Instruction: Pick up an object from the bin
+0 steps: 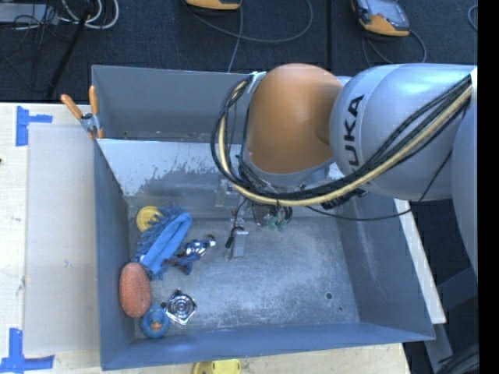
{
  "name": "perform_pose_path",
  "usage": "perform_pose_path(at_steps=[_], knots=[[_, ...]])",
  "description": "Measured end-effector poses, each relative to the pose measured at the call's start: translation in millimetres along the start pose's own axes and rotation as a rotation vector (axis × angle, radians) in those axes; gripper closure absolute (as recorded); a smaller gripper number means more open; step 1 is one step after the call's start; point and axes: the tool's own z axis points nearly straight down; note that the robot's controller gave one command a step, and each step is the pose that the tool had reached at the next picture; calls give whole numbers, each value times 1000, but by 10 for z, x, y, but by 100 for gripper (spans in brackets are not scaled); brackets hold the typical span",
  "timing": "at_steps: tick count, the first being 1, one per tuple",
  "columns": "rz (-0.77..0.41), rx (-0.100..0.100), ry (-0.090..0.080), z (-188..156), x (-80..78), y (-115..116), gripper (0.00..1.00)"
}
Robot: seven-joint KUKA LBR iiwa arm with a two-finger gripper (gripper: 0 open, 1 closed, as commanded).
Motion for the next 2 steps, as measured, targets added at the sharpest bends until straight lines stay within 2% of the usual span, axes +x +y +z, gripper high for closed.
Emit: perform_pose_path(at_steps=[1, 2], knots=[[-143, 1, -2, 429, 6, 186, 0], [-547, 0, -4, 618, -131, 377, 0]])
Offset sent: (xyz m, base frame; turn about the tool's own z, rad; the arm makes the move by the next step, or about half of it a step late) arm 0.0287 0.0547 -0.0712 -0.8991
